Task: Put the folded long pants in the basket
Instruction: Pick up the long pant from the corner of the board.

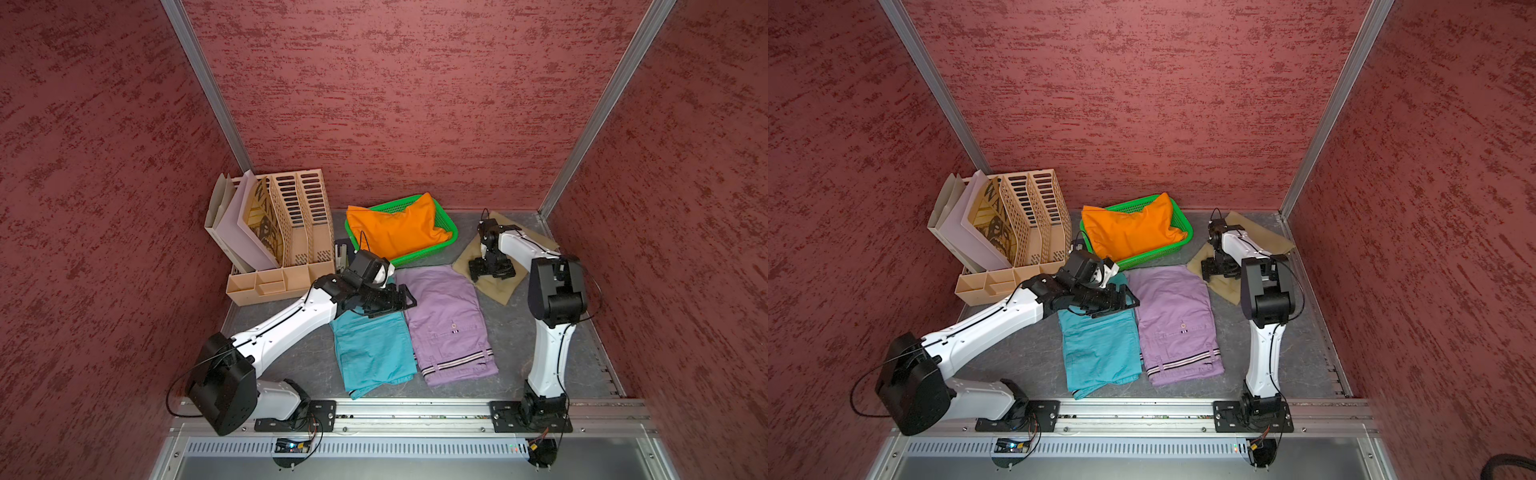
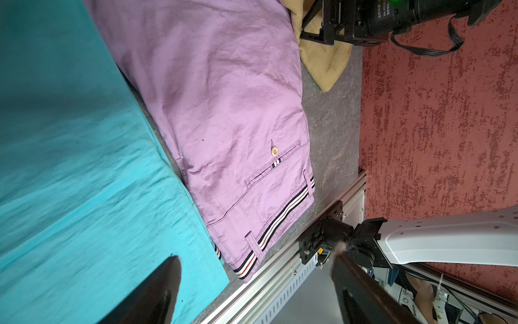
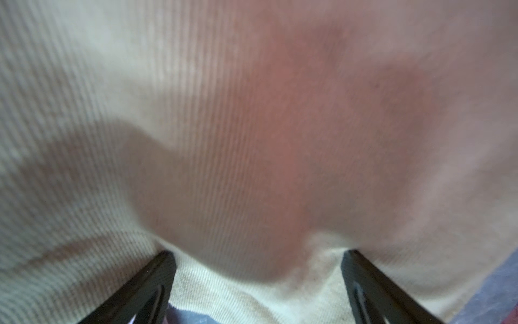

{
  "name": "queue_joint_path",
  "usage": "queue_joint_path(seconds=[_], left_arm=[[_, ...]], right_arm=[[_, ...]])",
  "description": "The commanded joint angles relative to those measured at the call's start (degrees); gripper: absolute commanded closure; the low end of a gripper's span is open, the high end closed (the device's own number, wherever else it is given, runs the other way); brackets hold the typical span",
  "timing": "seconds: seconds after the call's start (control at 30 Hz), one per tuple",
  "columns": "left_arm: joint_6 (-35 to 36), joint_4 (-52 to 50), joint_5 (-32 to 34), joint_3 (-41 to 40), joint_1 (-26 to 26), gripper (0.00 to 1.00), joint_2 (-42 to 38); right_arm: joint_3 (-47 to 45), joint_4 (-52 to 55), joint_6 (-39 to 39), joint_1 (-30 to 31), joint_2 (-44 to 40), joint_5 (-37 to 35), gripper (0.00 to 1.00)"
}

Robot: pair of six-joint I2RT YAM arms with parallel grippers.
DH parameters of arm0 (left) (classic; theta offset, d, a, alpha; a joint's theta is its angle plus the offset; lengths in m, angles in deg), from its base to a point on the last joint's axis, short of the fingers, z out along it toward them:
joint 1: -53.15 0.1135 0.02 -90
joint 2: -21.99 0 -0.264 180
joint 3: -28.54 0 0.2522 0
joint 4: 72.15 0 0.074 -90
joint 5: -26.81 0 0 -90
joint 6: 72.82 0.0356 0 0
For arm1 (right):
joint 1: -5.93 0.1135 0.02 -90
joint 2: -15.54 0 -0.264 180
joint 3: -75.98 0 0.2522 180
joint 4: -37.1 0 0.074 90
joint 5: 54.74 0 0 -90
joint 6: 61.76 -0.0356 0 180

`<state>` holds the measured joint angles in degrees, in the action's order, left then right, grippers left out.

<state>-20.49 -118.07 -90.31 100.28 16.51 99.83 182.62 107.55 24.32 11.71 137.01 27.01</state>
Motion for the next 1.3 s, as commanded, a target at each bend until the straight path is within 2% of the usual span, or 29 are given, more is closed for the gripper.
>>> queue_joint_path(seconds=[0.0, 0.13, 0.23, 0.27, 0.3, 0.33, 0.43, 0.5, 0.53, 0.6, 0.7, 0.77, 0.9, 1.03, 1.1, 1.27], left_arm=[[0.80, -0.23, -0.22, 1.17, -0.18, 0.11, 0.12], [1.02, -0.46, -0.12, 1.17, -0.19, 0.11, -0.15], [1.31, -0.79, -0.12, 1.50, -0.10, 0.11, -0.03], [1.36, -0.80, -0.10, 1.59, -0.10, 0.11, 0.02], [1.31, -0.88, -0.12, 1.54, -0.10, 0.11, -0.08], [1.31, -0.88, -0.20, 1.46, -0.11, 0.11, -0.16], [1.22, -0.80, -0.20, 1.26, -0.10, 0.11, -0.24], [1.35, -0.80, -0.19, 1.26, -0.01, 0.11, -0.19], [1.29, -0.93, -0.21, 1.35, 0.00, 0.11, -0.08], [1.40, -1.23, -0.21, 1.44, -0.01, 0.11, 0.02], [1.34, -1.24, 0.02, 1.26, 0.00, 0.11, -0.05], [1.01, -1.02, 0.04, 1.26, 0.00, 0.11, 0.03], [0.84, -1.10, 0.17, 1.32, -0.08, 0.11, 0.04], [0.36, -1.46, 0.77, 1.23, -0.18, 0.11, -0.75], [-0.10, -0.90, 0.94, 0.62, -0.18, 0.11, -1.35], [-0.56, -0.62, 1.04, 0.56, -0.49, 0.12, -1.53]], right_arm=[[2.97, -0.30, 0.41, -0.85, 4.12, -3.07, 0.02], [3.68, 1.49, 0.67, -1.02, 6.81, 1.96, 0.02], [3.80, 2.12, 0.58, -1.05, 7.73, 3.61, 0.07], [3.96, 2.10, 0.91, -1.09, 7.71, 4.25, 0.13], [4.25, 2.38, 1.11, -1.18, 7.72, 5.70, 0.27], [4.69, 2.83, 0.92, -1.29, 8.02, 6.36, 0.34], [5.56, 3.82, 0.82, -1.32, 9.72, 7.58, 0.37], [5.96, 4.25, 0.69, -1.35, 10.75, 8.06, 0.43], [5.91, 4.15, 0.68, -1.30, 10.85, 8.27, 0.49], [5.84, 3.98, 0.67, -1.30, 11.69, 7.98, 0.69], [5.33, 3.25, 0.50, -1.41, 12.20, 8.32, 0.85], [5.01, 2.82, 0.67, -1.41, 12.75, 7.96, 1.00], [3.54, 0.25, 0.08, -1.48, 11.55, 7.79, 1.00], [0.26, -4.19, -1.76, -3.40, 6.35, 11.71, 1.00], [-1.38, -6.95, -3.57, -5.54, 1.93, 20.13, 1.00], [-5.33, -12.81, -9.74, -9.21, -7.13, 32.92, 1.00]])
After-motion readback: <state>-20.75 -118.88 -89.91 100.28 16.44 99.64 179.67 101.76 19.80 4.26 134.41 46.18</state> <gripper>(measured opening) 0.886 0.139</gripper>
